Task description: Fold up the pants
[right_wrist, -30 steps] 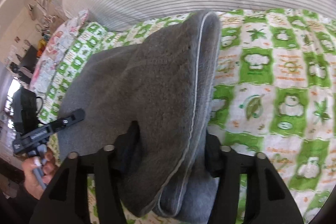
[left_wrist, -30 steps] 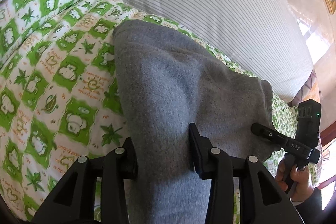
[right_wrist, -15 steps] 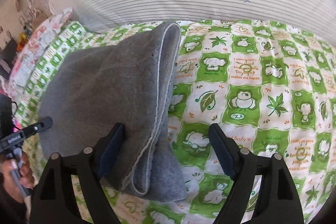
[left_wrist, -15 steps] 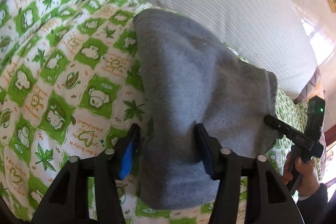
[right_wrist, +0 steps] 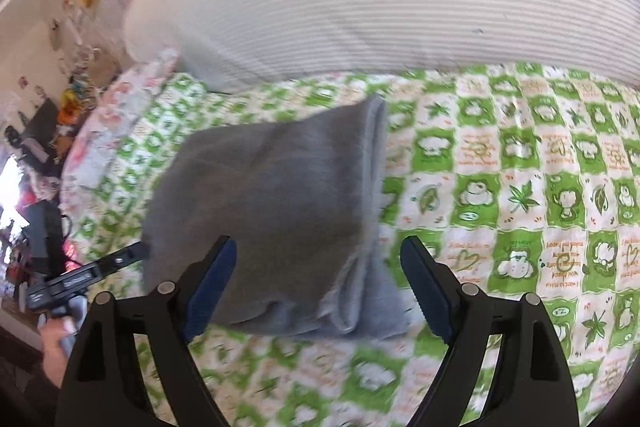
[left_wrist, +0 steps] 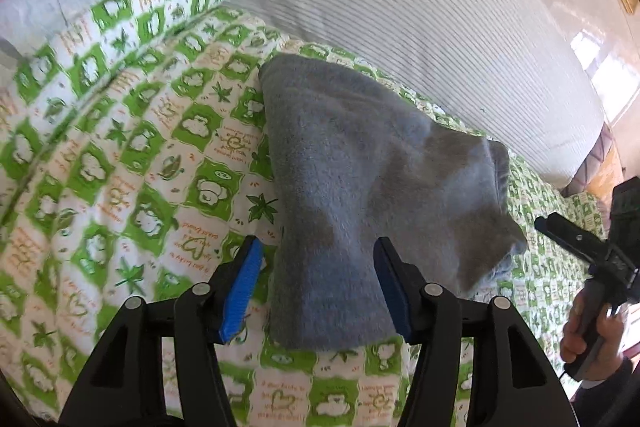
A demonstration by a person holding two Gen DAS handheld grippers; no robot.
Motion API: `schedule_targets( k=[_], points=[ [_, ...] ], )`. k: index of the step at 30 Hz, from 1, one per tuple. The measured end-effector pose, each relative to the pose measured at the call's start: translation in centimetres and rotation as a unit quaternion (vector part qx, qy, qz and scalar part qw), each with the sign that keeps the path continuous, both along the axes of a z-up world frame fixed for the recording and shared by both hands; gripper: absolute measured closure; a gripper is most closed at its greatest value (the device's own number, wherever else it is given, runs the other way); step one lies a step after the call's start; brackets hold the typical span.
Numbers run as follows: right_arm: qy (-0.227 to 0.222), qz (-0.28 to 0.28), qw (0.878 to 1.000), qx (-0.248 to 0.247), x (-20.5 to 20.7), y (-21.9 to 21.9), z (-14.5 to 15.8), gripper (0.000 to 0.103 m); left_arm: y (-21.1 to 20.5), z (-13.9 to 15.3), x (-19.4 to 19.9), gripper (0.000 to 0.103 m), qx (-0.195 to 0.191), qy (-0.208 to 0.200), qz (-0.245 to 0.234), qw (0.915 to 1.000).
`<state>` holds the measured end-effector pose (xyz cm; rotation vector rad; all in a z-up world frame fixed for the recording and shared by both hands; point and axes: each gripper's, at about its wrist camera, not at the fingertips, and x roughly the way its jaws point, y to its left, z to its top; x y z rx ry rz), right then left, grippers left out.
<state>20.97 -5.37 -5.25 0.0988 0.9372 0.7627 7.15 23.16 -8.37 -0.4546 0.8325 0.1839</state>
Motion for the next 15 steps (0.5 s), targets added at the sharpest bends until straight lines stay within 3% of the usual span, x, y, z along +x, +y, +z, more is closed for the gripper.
schedule_targets(
  k=[2,15],
  points=[
    [-0.004,0.017,1.000,0.000,-0.9,0.5,0.6,0.016,-0.8,0.7,-0.2,0.034,0.018,-0.001,0.000,0.9998],
    [-0.027,0.068,0.997,-0.021,-4.7,0.9,1.9,0.014,-4.2,4.1,-3.1,0.022,0.102,-0.019,-0.006,0.9945]
  ],
)
